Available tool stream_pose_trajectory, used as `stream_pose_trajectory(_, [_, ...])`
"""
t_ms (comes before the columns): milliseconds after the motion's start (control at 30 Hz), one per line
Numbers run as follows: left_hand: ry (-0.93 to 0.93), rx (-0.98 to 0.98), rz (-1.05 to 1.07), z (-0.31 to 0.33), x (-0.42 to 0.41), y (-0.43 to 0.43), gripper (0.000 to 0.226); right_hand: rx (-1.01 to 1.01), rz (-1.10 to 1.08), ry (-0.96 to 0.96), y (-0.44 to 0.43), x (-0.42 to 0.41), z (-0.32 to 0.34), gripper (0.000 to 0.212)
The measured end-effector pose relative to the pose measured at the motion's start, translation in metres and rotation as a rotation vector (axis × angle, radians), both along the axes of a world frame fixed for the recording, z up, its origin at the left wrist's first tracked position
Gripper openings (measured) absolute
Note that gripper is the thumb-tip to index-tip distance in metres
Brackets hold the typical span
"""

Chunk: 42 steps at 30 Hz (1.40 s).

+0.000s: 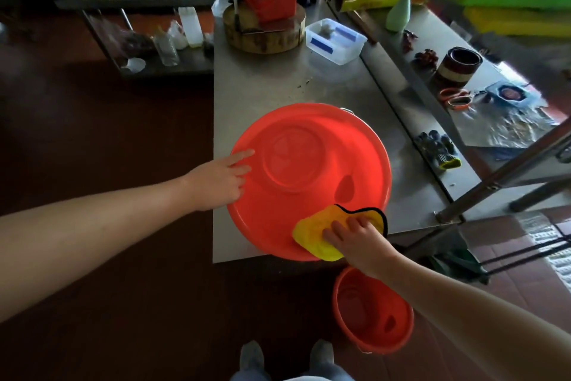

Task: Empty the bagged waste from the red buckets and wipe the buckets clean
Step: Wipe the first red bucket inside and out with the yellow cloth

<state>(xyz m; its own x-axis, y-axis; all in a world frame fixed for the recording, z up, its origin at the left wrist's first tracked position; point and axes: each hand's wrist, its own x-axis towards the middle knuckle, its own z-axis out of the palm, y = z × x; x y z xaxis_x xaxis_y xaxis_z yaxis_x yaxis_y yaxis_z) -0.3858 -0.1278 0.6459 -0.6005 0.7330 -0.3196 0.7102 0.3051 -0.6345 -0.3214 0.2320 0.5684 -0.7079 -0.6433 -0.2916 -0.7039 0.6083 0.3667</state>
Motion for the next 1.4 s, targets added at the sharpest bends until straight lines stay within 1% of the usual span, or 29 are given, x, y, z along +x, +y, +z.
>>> stream_pose_trajectory(67, [0.056,-0.013,0.063,-0.003,0.01,0.004,0.029,-0.045,0.025,0.053,0.002,-0.001,-0.002,0.048])
stream_pose_trajectory(100, [0.056,-0.013,0.097,-0.007,0.017,0.009,0.034,-0.059,0.025,0.056,0.002,-0.001,-0.002,0.05])
stream_pose_trajectory(167, [0.005,-0.003,0.161,-0.024,0.033,0.027,0.051,-0.071,0.011,0.024,-0.001,-0.004,0.001,0.057])
stream_pose_trajectory(200, [-0.025,0.034,0.182,-0.035,0.042,0.039,0.054,-0.084,0.001,0.011,-0.002,-0.005,0.002,0.06])
stream_pose_trajectory(333, [-0.16,0.275,0.294,-0.069,0.058,0.089,0.043,-0.127,-0.07,-0.066,-0.005,-0.013,0.009,0.065])
stream_pose_trajectory(400, [-0.183,0.342,0.301,-0.074,0.056,0.099,0.039,-0.111,-0.08,-0.136,-0.003,-0.015,0.008,0.067])
stream_pose_trajectory(500, [-0.184,0.372,0.253,-0.079,0.05,0.102,0.033,-0.097,-0.122,-0.225,0.001,-0.022,0.008,0.073])
stream_pose_trajectory(600, [-0.185,0.363,0.199,-0.078,0.051,0.099,0.03,-0.161,-0.239,-0.366,-0.001,-0.029,0.002,0.08])
stream_pose_trajectory(667, [-0.145,0.352,0.151,-0.075,0.05,0.1,0.03,-0.199,-0.395,-0.458,-0.009,-0.036,-0.001,0.077])
stream_pose_trajectory(700, [-0.132,0.345,0.138,-0.072,0.05,0.101,0.031,-0.183,-0.43,-0.5,-0.015,-0.04,-0.004,0.071])
stream_pose_trajectory(767, [-0.142,0.333,0.131,-0.068,0.05,0.107,0.032,-0.155,-0.389,-0.568,-0.03,-0.047,-0.011,0.055])
stream_pose_trajectory(800, [-0.162,0.323,0.135,-0.066,0.05,0.11,0.032,-0.154,-0.37,-0.572,-0.038,-0.05,-0.015,0.052])
stream_pose_trajectory(833, [-0.18,0.306,0.138,-0.062,0.051,0.112,0.029,-0.215,-0.417,-0.571,-0.047,-0.054,-0.022,0.054])
stream_pose_trajectory(900, [-0.187,0.294,0.146,-0.053,0.052,0.115,0.021,-0.365,-0.569,-0.545,-0.063,-0.064,-0.032,0.067])
stream_pose_trajectory(967, [-0.228,0.276,0.175,-0.055,0.053,0.117,0.02,-0.396,-0.574,-0.559,-0.078,-0.076,-0.051,0.071])
stream_pose_trajectory(1033, [-0.253,0.252,0.181,-0.063,0.056,0.116,0.021,-0.422,-0.566,-0.601,-0.086,-0.088,-0.072,0.067])
stream_pose_trajectory(1100, [-0.297,0.22,0.177,-0.066,0.058,0.116,0.02,-0.397,-0.52,-0.59,-0.087,-0.104,-0.091,0.062])
stream_pose_trajectory(1200, [-0.344,0.199,0.145,-0.068,0.065,0.114,0.006,-0.325,-0.502,-0.529,-0.081,-0.12,-0.109,0.053])
stream_pose_trajectory(1267, [-0.346,0.18,0.141,-0.07,0.065,0.114,0.009,-0.235,-0.507,-0.471,-0.067,-0.138,-0.122,0.049])
stream_pose_trajectory(1300, [-0.336,0.173,0.114,-0.075,0.066,0.113,0.013,-0.243,-0.515,-0.446,-0.059,-0.149,-0.128,0.047])
stream_pose_trajectory(1333, [-0.33,0.151,0.102,-0.078,0.067,0.112,0.014,-0.347,-0.503,-0.368,-0.052,-0.16,-0.129,0.045])
stream_pose_trajectory(1367, [-0.322,0.15,0.111,-0.078,0.066,0.112,0.013,-0.64,-0.578,-0.331,-0.048,-0.163,-0.121,0.048])
stream_pose_trajectory(1400, [-0.329,0.162,0.129,-0.079,0.066,0.111,0.011,-1.069,-0.684,-0.41,-0.042,-0.164,-0.129,0.054])
